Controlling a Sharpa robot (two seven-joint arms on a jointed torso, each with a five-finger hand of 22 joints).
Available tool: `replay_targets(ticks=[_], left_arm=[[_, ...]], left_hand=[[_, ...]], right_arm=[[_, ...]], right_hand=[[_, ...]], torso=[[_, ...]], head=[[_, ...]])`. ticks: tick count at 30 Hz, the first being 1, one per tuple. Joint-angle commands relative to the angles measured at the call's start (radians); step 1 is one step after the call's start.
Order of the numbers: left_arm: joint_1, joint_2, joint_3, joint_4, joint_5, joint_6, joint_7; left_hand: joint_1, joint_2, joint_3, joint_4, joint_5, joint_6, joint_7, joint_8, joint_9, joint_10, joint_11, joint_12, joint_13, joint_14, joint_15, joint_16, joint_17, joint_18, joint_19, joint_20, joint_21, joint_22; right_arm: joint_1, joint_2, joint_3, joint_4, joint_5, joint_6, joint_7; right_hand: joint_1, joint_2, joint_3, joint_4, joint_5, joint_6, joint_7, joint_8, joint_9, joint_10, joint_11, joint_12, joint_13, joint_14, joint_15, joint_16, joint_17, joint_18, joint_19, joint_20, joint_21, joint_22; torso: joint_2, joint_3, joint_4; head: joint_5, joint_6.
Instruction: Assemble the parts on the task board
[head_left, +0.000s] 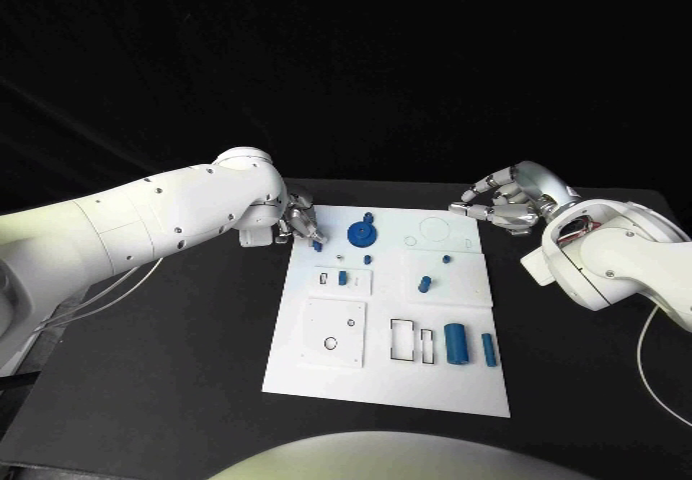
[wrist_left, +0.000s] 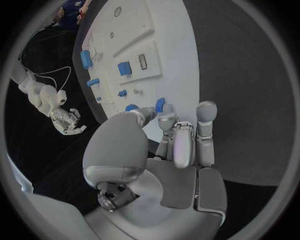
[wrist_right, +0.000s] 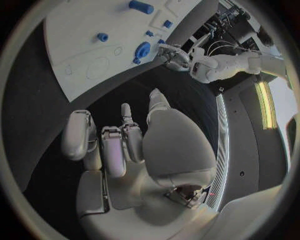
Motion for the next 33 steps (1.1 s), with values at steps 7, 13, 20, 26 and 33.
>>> replay_targets(ticks=[7,13,20,26,33], left_arm=[[-0.003,-0.002,0.0,0.002,0.073,-0.013,0.005],[-0.005,-0.026,0.001,0.029,0.125,-0.05,0.011],[-0.005,-0.09,0.005,0.118,0.172,-0.109,0.024],[-0.008,-0.151,0.006,0.21,0.168,-0.164,0.05],[-0.029,-0.199,0.004,0.291,0.114,-0.227,0.098]], left_hand=[[0.049,-0.009,0.176,-0.072,-0.007,-0.017,0.003,0.022,0.016,-0.002,0.005,0.005,-0.008,0.032,0.004,-0.001,0.001,0.011,-0.006,0.0,0.006,0.009],[0.041,-0.014,0.204,-0.085,-0.008,-0.017,0.004,0.03,0.02,0.001,0.005,0.006,-0.009,0.034,0.004,0.002,0.006,0.011,-0.004,0.0,0.009,0.012],[0.036,-0.018,0.218,-0.092,-0.009,-0.015,0.003,0.035,0.022,0.006,0.005,0.009,-0.007,0.036,0.003,0.005,0.013,0.01,0.0,0.0,0.013,0.019],[0.03,-0.022,0.233,-0.098,-0.011,-0.012,0.002,0.04,0.025,0.013,0.004,0.013,-0.003,0.039,0.003,0.008,0.019,0.008,0.008,-0.001,0.021,0.032],[0.025,-0.041,0.261,-0.113,-0.013,-0.009,-0.001,0.046,0.026,0.022,0.001,0.016,-0.001,0.045,0.001,0.013,0.03,0.005,0.018,-0.003,0.031,0.049]], right_arm=[[-0.001,0.002,0.0,-0.001,-0.012,0.003,-0.002],[-0.001,0.002,0.0,-0.002,-0.012,0.003,-0.002],[-0.001,-0.001,0.0,-0.003,-0.012,0.002,-0.001],[-0.002,-0.003,0.0,-0.003,-0.012,0.0,0.0],[-0.006,-0.003,0.0,-0.002,-0.012,0.0,0.0]], right_hand=[[-0.003,0.007,-0.005,0.001,0.002,-0.004,-0.002,0.004,0.001,-0.008,-0.002,-0.005,0.093,0.067,-0.002,-0.007,0.082,0.017,-0.002,-0.003,-0.004,0.024],[-0.003,0.007,-0.005,0.001,0.002,-0.004,-0.002,0.004,0.001,-0.008,-0.002,-0.005,0.093,0.067,-0.002,-0.007,0.082,0.017,-0.002,-0.003,-0.004,0.024],[-0.003,0.009,-0.005,0.001,0.002,-0.004,-0.002,0.005,0.001,-0.008,-0.002,-0.006,0.092,0.066,-0.002,-0.008,0.08,0.017,-0.003,-0.003,-0.007,0.022],[-0.003,0.009,-0.005,0.001,0.002,-0.004,-0.002,0.005,0.001,-0.008,-0.002,-0.006,0.092,0.066,-0.002,-0.008,0.08,0.017,-0.003,-0.003,-0.007,0.022],[-0.003,0.009,-0.005,0.001,0.002,-0.004,-0.002,0.006,0.001,-0.008,-0.002,-0.006,0.092,0.066,-0.002,-0.008,0.08,0.017,-0.003,-0.003,-0.007,0.022]], torso=[[-0.001,-0.0005,-0.0014],[-0.001,0.0001,-0.0016],[-0.002,0.0009,0.002],[-0.003,0.0005,0.0024],[-0.004,0.0006,0.0042]], head=[[0.002,-0.004],[0.002,-0.003],[-0.003,0.0],[-0.003,-0.001],[0.005,-0.005]])
